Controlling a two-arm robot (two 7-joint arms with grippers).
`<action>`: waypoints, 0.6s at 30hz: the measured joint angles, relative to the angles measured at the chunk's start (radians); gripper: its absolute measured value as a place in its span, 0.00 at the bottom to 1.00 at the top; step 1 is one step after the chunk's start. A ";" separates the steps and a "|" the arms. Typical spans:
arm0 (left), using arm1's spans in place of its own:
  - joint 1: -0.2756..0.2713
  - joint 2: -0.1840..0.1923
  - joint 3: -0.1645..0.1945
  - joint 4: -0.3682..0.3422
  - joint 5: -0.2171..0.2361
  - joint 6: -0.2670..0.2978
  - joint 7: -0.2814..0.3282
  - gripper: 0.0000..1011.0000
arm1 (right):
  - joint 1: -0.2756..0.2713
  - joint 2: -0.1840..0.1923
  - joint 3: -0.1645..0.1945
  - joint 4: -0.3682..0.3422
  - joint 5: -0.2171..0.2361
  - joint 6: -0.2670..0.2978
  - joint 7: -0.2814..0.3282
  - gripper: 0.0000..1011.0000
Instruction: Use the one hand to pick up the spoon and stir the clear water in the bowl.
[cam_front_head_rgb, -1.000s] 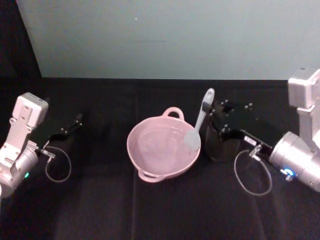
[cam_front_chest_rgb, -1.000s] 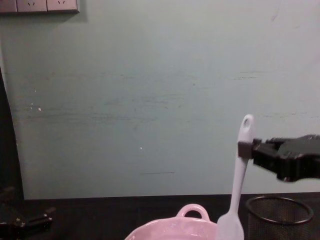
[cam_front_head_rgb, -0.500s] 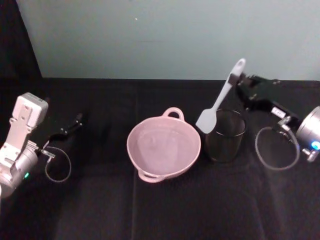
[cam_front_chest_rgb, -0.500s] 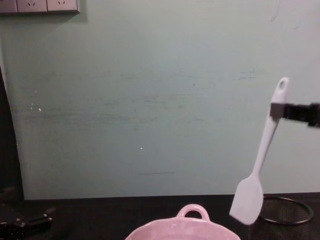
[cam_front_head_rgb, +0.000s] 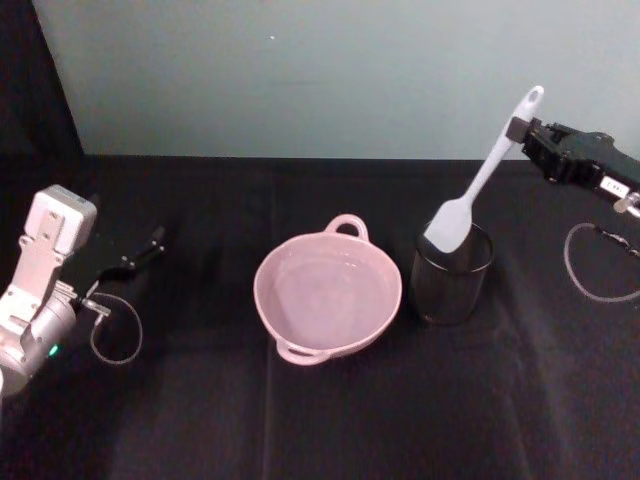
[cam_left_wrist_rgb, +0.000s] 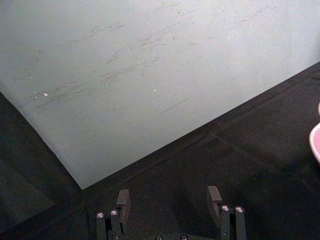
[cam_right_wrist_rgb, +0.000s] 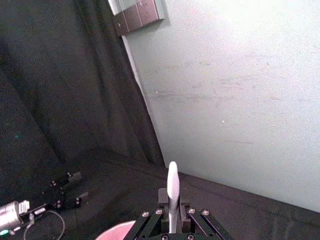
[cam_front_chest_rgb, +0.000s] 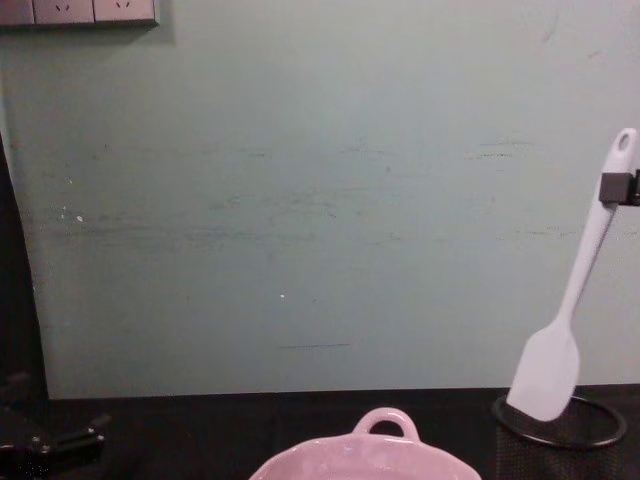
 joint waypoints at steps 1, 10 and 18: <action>0.000 0.000 0.000 0.000 0.000 0.000 0.000 1.00 | 0.003 0.005 -0.001 0.005 0.003 0.003 0.003 0.12; 0.000 0.000 0.000 0.000 0.000 0.000 0.000 1.00 | 0.029 0.041 -0.027 0.058 0.016 0.007 0.024 0.12; 0.000 0.000 0.000 0.000 0.000 0.000 0.000 1.00 | 0.075 0.053 -0.091 0.138 0.004 -0.012 0.062 0.12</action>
